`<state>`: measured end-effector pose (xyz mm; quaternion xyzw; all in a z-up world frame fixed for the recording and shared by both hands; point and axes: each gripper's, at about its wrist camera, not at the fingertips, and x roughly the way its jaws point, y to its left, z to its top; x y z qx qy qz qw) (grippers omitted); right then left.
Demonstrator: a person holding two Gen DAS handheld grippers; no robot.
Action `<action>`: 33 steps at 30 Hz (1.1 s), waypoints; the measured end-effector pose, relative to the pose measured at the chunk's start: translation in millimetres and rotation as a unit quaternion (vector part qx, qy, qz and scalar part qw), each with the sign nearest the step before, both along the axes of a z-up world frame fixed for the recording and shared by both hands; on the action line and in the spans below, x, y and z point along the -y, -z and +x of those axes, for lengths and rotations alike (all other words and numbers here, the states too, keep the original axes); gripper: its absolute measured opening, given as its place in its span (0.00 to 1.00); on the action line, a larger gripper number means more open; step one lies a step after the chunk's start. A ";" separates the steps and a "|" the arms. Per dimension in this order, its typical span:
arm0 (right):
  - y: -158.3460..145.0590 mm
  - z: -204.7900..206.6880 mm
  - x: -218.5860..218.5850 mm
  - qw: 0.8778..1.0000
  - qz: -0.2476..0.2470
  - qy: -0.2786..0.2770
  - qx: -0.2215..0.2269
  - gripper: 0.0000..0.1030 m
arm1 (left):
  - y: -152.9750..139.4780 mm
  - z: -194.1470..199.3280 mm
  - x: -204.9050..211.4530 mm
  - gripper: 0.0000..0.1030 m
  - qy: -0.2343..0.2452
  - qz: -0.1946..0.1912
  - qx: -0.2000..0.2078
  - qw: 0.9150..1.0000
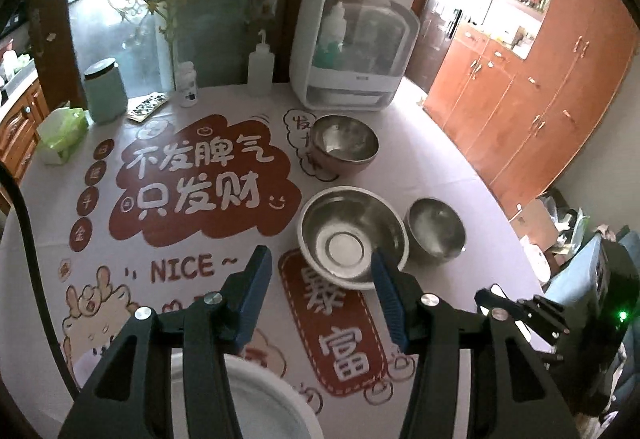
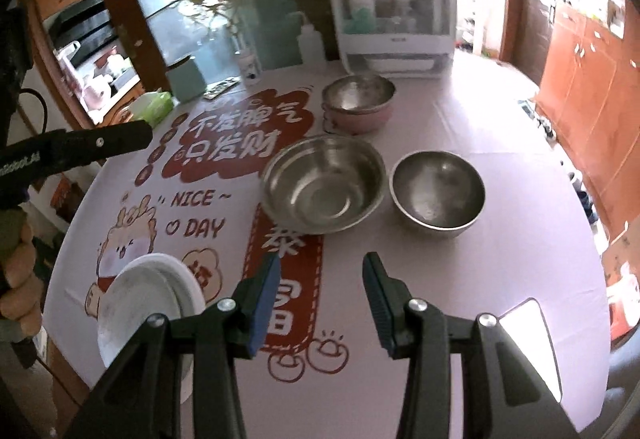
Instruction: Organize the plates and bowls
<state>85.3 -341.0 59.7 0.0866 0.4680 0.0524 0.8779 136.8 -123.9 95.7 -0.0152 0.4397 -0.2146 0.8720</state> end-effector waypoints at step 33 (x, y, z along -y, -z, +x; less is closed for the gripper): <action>103.7 108.3 45.3 0.976 0.119 0.096 -0.152 0.33 | 144.5 146.0 55.0 0.48 -0.018 0.073 -0.154 0.985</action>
